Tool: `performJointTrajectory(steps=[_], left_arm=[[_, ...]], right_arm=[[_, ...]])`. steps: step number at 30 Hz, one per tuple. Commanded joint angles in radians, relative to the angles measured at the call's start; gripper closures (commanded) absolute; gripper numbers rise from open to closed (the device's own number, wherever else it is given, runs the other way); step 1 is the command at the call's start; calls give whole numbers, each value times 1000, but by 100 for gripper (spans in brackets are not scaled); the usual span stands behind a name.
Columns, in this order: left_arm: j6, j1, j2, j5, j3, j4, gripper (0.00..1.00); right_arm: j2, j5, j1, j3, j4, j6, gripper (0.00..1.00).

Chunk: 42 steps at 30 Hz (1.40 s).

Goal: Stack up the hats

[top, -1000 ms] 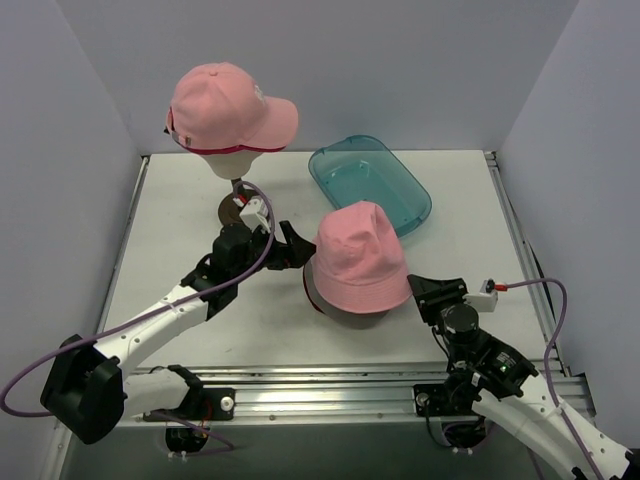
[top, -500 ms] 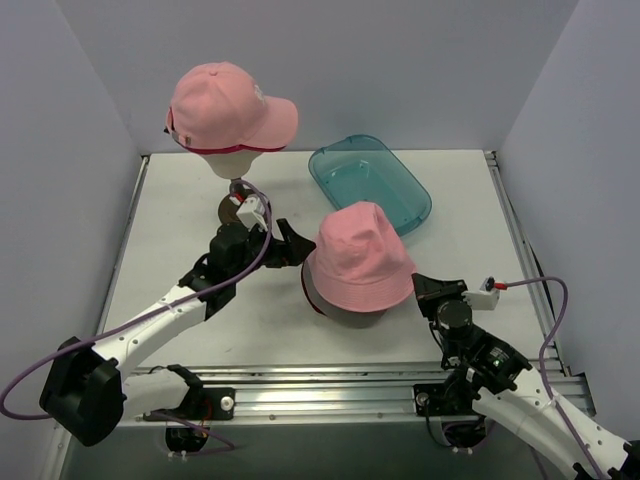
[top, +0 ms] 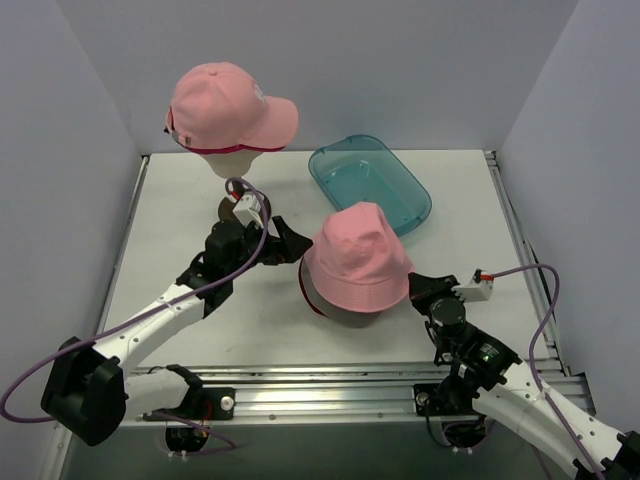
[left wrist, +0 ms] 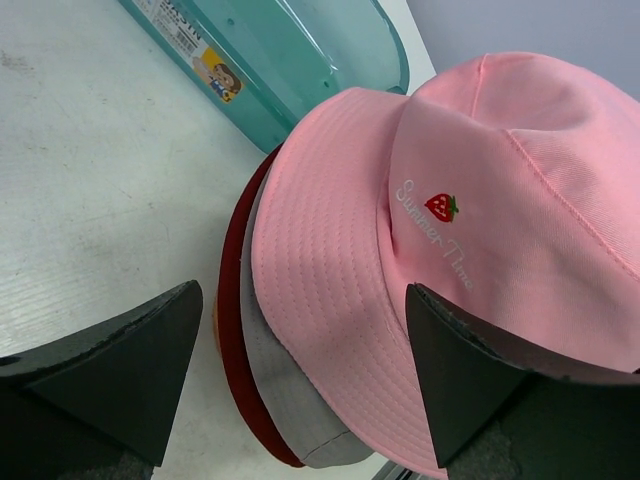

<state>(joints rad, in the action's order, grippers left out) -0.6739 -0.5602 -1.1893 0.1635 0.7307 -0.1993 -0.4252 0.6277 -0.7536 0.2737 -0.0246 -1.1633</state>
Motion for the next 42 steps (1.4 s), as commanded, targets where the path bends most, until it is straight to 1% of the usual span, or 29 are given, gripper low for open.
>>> performJointTrajectory(steps=[1,4,5,6,8,12,13,16,18,24,25,26,27,28,29,31,33,34,37,38,40,42], left_arm=[[-12,6,-3,45,6,-83,9],[-30,16,-50,77,10,-126,13],[-47,20,-61,109,3,-147,15],[-55,23,-70,128,-2,-167,24],[-68,29,-95,149,-11,-215,28],[-76,33,-116,157,-19,-227,27],[-78,36,-121,160,-20,-233,24],[-82,36,-134,166,-20,-238,19],[-88,37,-147,175,-17,-241,17],[-134,48,-199,211,-40,-345,18],[-145,54,-214,241,-48,-406,19],[-171,59,-222,263,-69,-455,24],[-188,72,-230,286,-83,-506,28],[-203,80,-243,307,-96,-600,30],[-234,89,-251,345,-106,-645,31],[-260,115,-271,379,-126,-733,32],[-299,132,-285,425,-145,-793,32],[-311,141,-297,438,-151,-839,35],[-337,177,-303,478,-172,-893,42],[-331,186,-299,481,-175,-891,42],[-317,186,-288,482,-175,-875,46],[-302,186,-288,487,-169,-861,47]], right_arm=[[14,-16,-1,-31,-69,108,100],[26,-36,-1,-42,-77,131,100],[29,-36,0,-44,-75,132,100],[31,-43,-1,-45,-75,132,100],[26,-52,-1,-51,-83,145,100],[26,-69,-1,-47,-80,169,100],[29,-71,-1,-45,-72,172,100],[48,-69,-1,-36,-58,178,100],[60,-71,-1,-31,-54,182,100],[66,-75,-1,-25,-43,185,100],[65,-77,-1,-24,-43,186,100],[65,-77,-1,-22,-43,188,100],[65,-72,-1,-22,-41,191,100],[63,-71,-1,-19,-40,192,100],[60,-69,-1,-18,-38,192,100],[57,-69,-1,-16,-37,195,100],[55,-69,-1,-18,-38,195,100],[54,-69,-1,-18,-38,195,100],[57,-71,-1,-18,-41,195,100],[55,-71,-1,-18,-41,197,100],[54,-71,-1,-18,-46,197,100],[51,-74,-1,-21,-47,197,100]])
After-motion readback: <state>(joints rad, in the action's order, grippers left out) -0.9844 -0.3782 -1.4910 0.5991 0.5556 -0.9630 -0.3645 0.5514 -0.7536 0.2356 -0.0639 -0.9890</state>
